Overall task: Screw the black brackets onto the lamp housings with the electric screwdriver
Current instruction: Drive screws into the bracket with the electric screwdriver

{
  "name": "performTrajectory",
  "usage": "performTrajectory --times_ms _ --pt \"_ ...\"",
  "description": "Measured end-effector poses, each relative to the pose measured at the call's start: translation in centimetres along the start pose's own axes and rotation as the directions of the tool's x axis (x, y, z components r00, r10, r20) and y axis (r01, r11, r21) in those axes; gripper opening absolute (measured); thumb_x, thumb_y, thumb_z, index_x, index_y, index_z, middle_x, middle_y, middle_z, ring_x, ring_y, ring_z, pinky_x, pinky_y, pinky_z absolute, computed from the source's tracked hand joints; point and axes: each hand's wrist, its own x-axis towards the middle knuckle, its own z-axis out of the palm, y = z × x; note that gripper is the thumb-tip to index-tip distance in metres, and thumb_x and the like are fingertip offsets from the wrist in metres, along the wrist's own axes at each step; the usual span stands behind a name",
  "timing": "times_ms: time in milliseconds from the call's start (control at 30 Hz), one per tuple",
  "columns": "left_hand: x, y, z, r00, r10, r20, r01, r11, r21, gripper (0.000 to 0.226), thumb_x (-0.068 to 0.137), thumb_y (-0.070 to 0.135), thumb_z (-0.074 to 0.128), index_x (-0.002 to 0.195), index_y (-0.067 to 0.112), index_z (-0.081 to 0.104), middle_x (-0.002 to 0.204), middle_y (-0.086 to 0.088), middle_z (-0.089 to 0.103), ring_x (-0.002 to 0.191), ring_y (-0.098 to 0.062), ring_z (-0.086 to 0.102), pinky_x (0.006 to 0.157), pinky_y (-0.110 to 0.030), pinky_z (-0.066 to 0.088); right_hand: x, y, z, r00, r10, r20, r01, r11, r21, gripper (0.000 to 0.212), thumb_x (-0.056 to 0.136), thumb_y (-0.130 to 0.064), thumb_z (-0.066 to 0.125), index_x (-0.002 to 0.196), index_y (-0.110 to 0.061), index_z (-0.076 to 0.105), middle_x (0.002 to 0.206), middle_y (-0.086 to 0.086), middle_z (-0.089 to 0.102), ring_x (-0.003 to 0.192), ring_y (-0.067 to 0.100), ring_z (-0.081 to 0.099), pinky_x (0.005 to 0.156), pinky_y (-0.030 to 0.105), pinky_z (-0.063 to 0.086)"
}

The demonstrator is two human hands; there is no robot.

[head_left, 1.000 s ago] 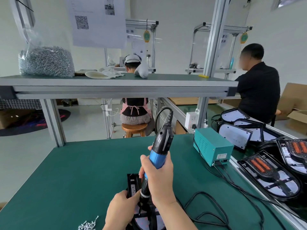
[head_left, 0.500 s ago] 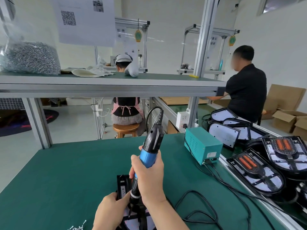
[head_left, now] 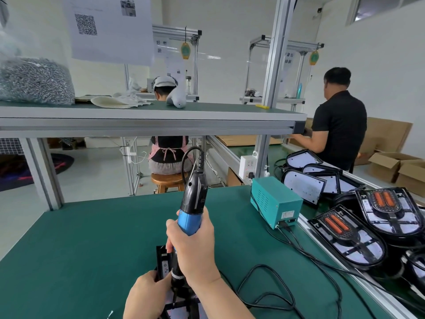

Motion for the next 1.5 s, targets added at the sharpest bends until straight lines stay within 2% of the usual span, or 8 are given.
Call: performTrajectory --times_ms 200,433,600,700,1000,1100,1267,1500 --pt "0.4 0.1 0.0 1.0 0.0 0.02 -0.001 0.999 0.054 0.039 0.055 0.047 0.046 0.062 0.009 0.043 0.06 -0.004 0.048 0.058 -0.021 0.041 0.054 -0.032 0.028 -0.1 -0.3 0.1 0.997 0.022 0.08 -0.023 1.0 0.013 0.021 0.077 -0.012 0.065 0.091 -0.011 0.049 0.065 0.007 0.048 0.044 0.019 0.048 0.046 0.024 0.043" --pt "1.6 -1.3 0.6 0.999 0.037 0.01 -0.038 0.995 0.097 0.043 0.056 0.039 0.043 0.072 0.002 0.058 0.07 -0.01 0.061 0.065 -0.024 0.05 0.059 -0.032 0.034 0.0 -0.5 0.5 0.981 0.054 0.188 -0.056 0.998 0.006 0.019 0.08 -0.01 0.066 0.091 -0.016 0.052 0.062 0.003 0.052 0.046 0.019 0.049 0.05 0.027 0.047" --pt "2.0 -1.6 0.9 0.999 0.04 -0.001 -0.04 0.998 0.05 0.05 0.056 0.04 0.046 0.078 -0.003 0.061 0.071 -0.011 0.064 0.066 -0.024 0.053 0.059 -0.031 0.036 0.2 -0.7 0.1 0.97 0.075 0.232 -0.088 0.995 0.045 0.031 0.082 -0.011 0.068 0.11 -0.02 0.059 0.068 0.01 0.055 0.052 0.019 0.052 0.056 0.029 0.05" --pt "1.7 -1.5 0.7 0.999 0.041 -0.014 -0.041 0.999 0.033 0.037 0.064 0.042 0.054 0.064 0.006 0.052 0.063 -0.007 0.057 0.06 -0.023 0.048 0.057 -0.031 0.033 0.1 -0.6 -0.2 0.979 0.048 0.199 -0.068 0.993 0.097 0.035 0.082 -0.011 0.069 0.114 -0.02 0.06 0.071 0.006 0.054 0.051 0.019 0.052 0.056 0.03 0.051" --pt "0.7 -0.9 0.6 0.996 0.058 -0.062 -0.06 0.998 -0.031 0.049 0.055 0.056 0.056 0.06 0.012 0.037 0.057 -0.003 0.045 0.057 -0.023 0.04 0.056 -0.032 0.029 0.5 0.0 -1.3 0.992 0.128 -0.004 -0.125 0.973 0.195 0.032 0.077 -0.015 0.07 0.107 -0.016 0.059 0.068 0.014 0.052 0.05 0.02 0.052 0.054 0.024 0.047" --pt "0.4 -0.8 0.5 0.997 0.047 -0.056 -0.049 0.998 -0.043 0.054 0.063 0.057 0.065 0.062 0.012 0.037 0.058 -0.004 0.044 0.058 -0.023 0.04 0.057 -0.032 0.029 0.7 0.2 -1.5 0.993 0.12 -0.008 -0.116 0.971 0.207 0.031 0.076 -0.018 0.071 0.105 -0.022 0.061 0.067 0.014 0.053 0.051 0.02 0.054 0.054 0.026 0.047" --pt "0.2 -0.5 0.4 0.998 0.025 -0.052 -0.028 0.998 -0.06 0.054 0.052 0.058 0.059 0.063 0.009 0.038 0.062 -0.008 0.045 0.06 -0.024 0.04 0.058 -0.033 0.029 1.6 -1.0 -2.1 0.999 0.026 0.026 -0.032 0.964 0.263 0.027 0.079 -0.015 0.071 0.103 -0.024 0.062 0.062 0.006 0.054 0.052 0.019 0.054 0.056 0.026 0.049" --pt "0.1 -0.5 0.4 0.999 -0.018 -0.036 0.015 0.996 -0.091 0.062 0.063 0.065 0.072 0.065 0.008 0.047 0.067 -0.01 0.048 0.063 -0.023 0.044 0.059 -0.032 0.032 2.2 -0.6 -4.0 0.949 0.299 -0.097 -0.196 0.805 0.56 0.027 0.083 -0.012 0.075 0.101 -0.01 0.055 0.065 0.005 0.052 0.051 0.018 0.051 0.051 0.03 0.047"
